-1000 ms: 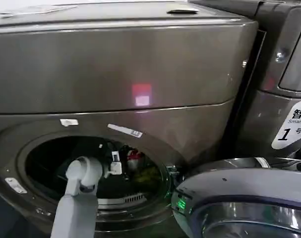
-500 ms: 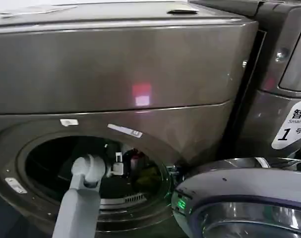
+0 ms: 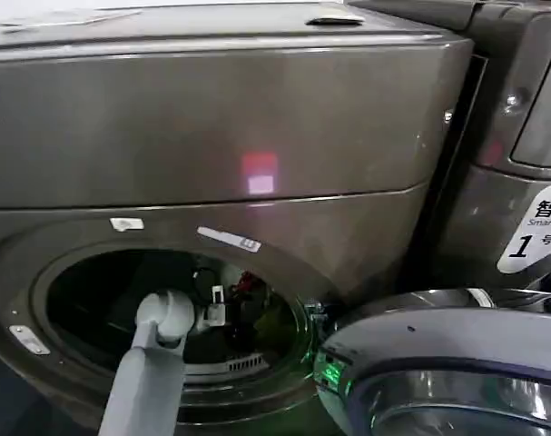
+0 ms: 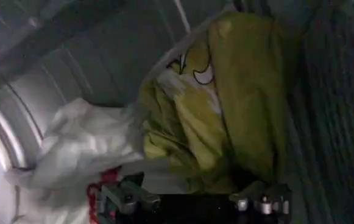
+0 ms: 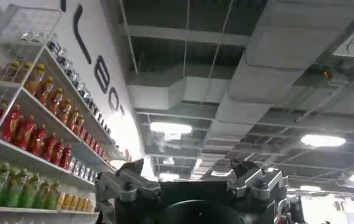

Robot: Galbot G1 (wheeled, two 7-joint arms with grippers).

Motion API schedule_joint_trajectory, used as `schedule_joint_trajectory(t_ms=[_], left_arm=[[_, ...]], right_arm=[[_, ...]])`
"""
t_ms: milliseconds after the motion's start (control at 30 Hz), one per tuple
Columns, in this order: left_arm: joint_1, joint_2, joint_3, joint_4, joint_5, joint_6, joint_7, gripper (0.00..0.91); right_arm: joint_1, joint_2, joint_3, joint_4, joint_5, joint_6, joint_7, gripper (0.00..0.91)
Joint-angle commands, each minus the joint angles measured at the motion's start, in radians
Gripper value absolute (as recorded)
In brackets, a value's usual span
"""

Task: Grasp the clothes from the dryer.

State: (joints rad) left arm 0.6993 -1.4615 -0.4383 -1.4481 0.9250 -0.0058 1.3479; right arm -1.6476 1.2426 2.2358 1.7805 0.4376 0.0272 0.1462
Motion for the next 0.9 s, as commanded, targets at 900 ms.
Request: schedule_joint_trajectory(t_ms=[900], left_arm=[[-0.036, -0.004, 0.009, 0.104, -0.077, 0.058, -0.072, 0.000]], right_arm=[[-0.001, 0.004, -0.010, 0.001, -0.008, 0.000, 0.002, 0.907]])
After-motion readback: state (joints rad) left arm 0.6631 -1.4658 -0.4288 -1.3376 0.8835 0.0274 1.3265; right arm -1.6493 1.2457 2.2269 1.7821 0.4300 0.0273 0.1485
